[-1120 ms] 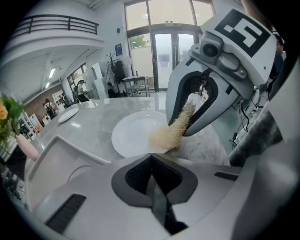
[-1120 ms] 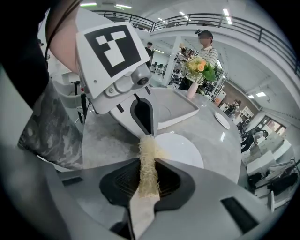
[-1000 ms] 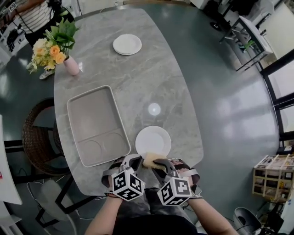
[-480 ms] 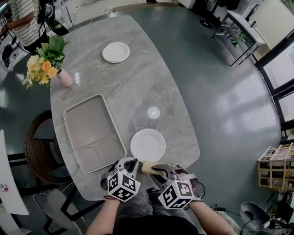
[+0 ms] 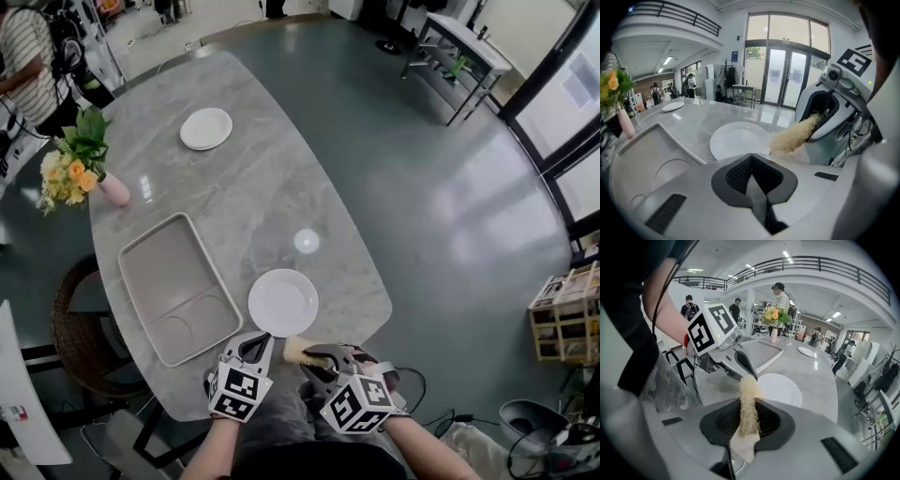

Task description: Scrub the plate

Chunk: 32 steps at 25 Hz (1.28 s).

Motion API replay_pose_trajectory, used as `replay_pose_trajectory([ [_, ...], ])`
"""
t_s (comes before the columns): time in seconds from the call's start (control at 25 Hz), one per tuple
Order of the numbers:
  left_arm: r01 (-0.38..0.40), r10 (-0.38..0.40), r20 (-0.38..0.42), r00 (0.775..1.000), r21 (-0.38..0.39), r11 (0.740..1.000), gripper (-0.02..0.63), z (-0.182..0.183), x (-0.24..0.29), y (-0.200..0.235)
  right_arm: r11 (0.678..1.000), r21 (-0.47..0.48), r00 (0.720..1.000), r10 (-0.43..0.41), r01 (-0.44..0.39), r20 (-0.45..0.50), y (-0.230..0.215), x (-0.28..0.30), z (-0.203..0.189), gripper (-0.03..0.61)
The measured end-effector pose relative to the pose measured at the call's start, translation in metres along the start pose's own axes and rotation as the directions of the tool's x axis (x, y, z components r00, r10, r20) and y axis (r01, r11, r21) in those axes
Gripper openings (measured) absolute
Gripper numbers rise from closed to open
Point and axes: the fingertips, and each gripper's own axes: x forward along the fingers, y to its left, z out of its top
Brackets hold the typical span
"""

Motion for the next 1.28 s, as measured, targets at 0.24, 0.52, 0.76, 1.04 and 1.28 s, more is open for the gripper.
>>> replay_pose_trajectory([
  [0.24,-0.044,0.051,0.077,0.996,-0.083,0.996,0.012,0.014,-0.018,-0.009,0.999,0.043,0.998,-0.015,0.012,0.061,0.004,-0.022,-0.006,0.078],
  [0.52,-0.129,0.147,0.149,0.978,-0.127,0.984,0.012,0.027,-0.051,-0.035,0.997,0.072,0.989,0.03,-0.041,0.143,0.019,-0.052,-0.005,0.078],
  [0.76,-0.187,0.214,0.174,0.961,-0.162,0.969,0.012,0.02,-0.075,-0.062,0.996,0.058,0.98,0.059,-0.071,0.188,0.031,-0.073,-0.01,0.078],
  [1.04,-0.249,0.288,0.186,0.939,-0.205,0.946,0.012,0.006,-0.094,-0.087,0.995,0.04,0.968,0.083,-0.095,0.236,0.049,-0.09,-0.019,0.078],
  [1.28,-0.255,0.304,0.206,0.93,-0.233,0.938,0.012,-0.003,-0.1,-0.119,0.995,0.035,0.964,0.08,-0.092,0.252,0.066,-0.11,-0.032,0.078],
])
